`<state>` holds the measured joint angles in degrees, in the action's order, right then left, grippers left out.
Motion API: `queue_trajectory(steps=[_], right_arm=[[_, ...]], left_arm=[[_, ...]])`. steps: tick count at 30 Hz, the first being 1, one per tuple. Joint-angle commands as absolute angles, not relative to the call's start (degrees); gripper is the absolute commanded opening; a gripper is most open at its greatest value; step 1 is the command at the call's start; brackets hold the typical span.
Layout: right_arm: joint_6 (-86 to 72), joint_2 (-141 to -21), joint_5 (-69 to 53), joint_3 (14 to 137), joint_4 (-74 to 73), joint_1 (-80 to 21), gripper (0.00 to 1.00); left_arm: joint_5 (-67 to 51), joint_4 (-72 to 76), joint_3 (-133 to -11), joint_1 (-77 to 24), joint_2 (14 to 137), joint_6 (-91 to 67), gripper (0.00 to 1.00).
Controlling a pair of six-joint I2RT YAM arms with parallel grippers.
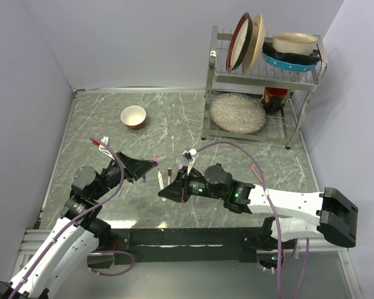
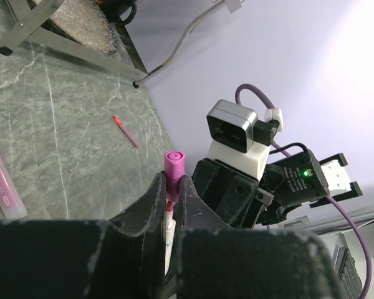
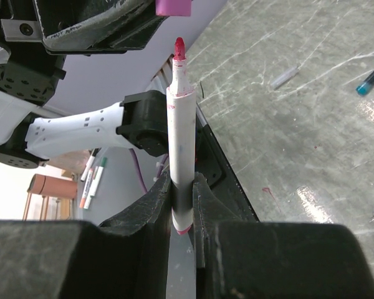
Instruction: Insert the pens into the pen caps
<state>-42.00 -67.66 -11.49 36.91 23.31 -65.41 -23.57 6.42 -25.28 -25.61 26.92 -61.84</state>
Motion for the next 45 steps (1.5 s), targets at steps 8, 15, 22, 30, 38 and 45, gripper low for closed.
queue_trajectory(steps=[8,15,22,30,38,45], right_arm=[[-41.9,-68.5,-11.3,41.6,25.4,-65.8,0.0],[-42.4,-68.2,-9.7,42.5,24.3,-65.8,0.0],[-41.4,-66.7,-5.0,43.7,20.4,-65.8,0.0],[-40.4,-68.0,-4.8,46.3,18.9,-65.8,0.0],[-40.9,-68.2,-6.3,47.3,19.0,-65.7,0.0],[-41.3,-70.2,-5.7,48.3,19.1,-65.7,0.0]], left_arm=[[-26.7,8.5,-25.3,-25.8,26.5,-59.7,0.01],[-29.1,6.3,-25.2,-25.9,25.4,-58.4,0.01],[-28.5,0.2,-25.8,-25.9,22.9,-55.1,0.01],[-28.7,-1.4,-25.6,-25.9,22.6,-54.7,0.01],[-22.1,-5.2,-25.5,-25.9,21.1,-53.2,0.01],[-25.3,-1.5,-23.9,-25.9,21.2,-56.4,0.01]])
